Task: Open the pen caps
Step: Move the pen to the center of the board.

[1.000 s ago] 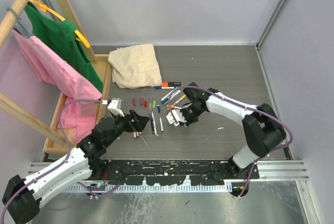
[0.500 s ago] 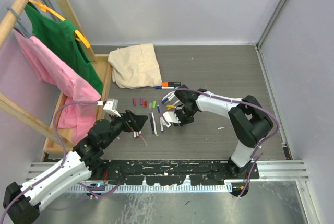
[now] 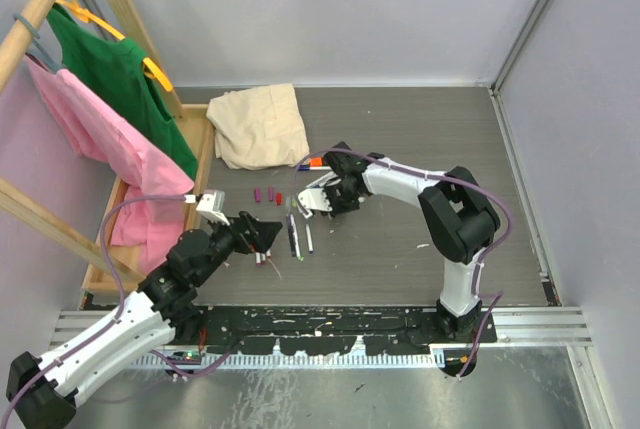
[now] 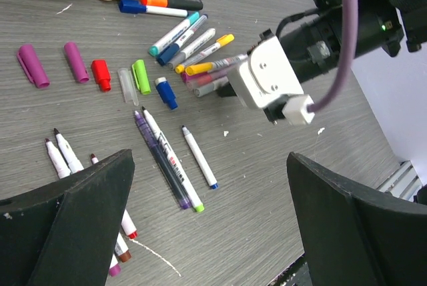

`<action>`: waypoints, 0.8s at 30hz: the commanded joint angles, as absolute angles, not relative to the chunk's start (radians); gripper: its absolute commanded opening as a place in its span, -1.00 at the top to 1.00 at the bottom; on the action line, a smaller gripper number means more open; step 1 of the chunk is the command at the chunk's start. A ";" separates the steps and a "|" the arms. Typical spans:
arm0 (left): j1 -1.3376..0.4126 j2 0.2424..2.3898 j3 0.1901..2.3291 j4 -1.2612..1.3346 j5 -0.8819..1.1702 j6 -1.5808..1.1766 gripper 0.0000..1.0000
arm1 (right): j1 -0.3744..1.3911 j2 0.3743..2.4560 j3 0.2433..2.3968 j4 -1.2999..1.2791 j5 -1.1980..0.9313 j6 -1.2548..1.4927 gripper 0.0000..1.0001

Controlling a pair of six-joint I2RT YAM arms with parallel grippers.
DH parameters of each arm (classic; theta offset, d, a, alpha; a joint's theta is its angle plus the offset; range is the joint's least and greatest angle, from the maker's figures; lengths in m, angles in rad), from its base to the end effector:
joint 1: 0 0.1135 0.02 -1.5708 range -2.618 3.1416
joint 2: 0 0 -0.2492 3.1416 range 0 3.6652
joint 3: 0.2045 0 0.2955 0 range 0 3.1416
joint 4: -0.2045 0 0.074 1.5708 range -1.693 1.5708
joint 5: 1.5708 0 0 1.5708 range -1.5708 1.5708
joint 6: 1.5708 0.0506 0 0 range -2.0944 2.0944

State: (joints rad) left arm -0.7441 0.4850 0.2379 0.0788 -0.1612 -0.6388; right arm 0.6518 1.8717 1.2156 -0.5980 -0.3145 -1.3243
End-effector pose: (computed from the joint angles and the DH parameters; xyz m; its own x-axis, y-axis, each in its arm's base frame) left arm 0.1651 -0.1410 0.1963 -0.4281 -0.4058 -0.8075 0.3698 0.7367 -0.5662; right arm 0.3067 0.2537 0.1065 0.4494 -0.8171 -0.3611 -0.8921 -0.3888 -0.2303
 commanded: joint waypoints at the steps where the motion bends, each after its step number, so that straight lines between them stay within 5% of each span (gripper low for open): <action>1: -0.743 0.468 0.233 0.097 -0.176 -0.637 -0.96 | 0.614 1.921 1.280 -0.567 -0.277 -1.332 0.93; 24: -0.744 0.457 0.229 0.093 -0.176 -0.640 -0.96 | 0.565 2.109 1.552 -0.473 -0.311 -1.153 0.90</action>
